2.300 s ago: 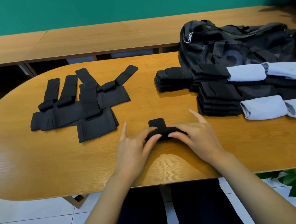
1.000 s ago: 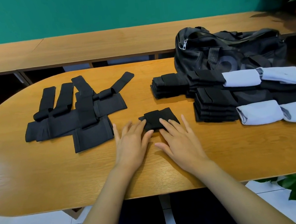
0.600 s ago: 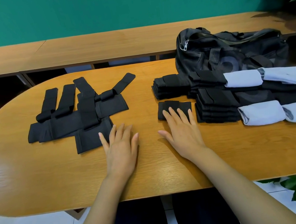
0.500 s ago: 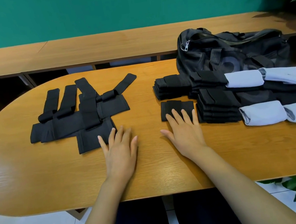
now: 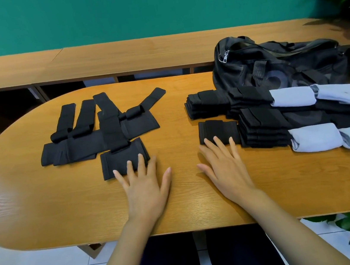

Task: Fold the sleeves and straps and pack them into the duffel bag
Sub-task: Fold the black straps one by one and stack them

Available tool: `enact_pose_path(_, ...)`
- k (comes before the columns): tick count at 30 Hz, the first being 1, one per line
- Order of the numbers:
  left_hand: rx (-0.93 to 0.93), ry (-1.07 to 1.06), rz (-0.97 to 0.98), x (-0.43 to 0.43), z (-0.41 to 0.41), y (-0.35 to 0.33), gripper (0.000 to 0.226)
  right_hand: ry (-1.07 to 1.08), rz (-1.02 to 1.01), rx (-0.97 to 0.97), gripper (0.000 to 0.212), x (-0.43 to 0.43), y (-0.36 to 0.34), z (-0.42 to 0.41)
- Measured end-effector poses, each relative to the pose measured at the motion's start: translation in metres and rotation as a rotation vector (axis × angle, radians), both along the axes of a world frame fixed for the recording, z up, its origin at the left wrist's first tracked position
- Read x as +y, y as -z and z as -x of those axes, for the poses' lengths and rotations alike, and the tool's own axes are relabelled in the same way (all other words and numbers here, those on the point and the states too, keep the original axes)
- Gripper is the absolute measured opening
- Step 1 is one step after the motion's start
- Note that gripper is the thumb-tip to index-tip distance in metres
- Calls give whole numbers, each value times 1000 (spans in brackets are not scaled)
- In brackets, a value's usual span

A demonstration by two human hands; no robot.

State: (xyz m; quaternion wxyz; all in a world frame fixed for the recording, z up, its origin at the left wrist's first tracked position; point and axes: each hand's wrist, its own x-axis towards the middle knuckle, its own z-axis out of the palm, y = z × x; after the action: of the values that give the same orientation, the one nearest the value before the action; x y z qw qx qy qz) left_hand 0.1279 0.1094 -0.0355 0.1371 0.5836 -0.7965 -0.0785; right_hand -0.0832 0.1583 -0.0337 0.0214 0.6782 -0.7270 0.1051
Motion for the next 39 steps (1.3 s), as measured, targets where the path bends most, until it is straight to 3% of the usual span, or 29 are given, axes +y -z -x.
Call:
enact_pose_path(10,82,211,-6,32,38,-8,77,-81,69,-104,74,14,-4,4)
enact_pose_path(14,158,267,8,25,35,-8,58,-104,64,-130,69,19,-2,7)
enact_pose_path(18,161,202,88,8,14,-5,53,-141,31,-146,68,21,0,7)
enact_pose_path(24,165,184,208,-8,3,-4,20,-233,10,-196,59,18,-6,-5)
enact_pose_path(28,216,193,310,-8,3,-10,28,-341,54,-161,45,13,-10,-15)
enact_pose_path(31,229,251,370,-4,3,-11,34,-360,45,-110,54,4,-12,-18)
enact_pose_path(35,258,285,491,12,0,-11,25,-341,19,-139,64,-6,-15,-22)
enact_pose_path(39,138,353,351,24,5,-8,37,-327,35,-131,66,-12,-14,-24)
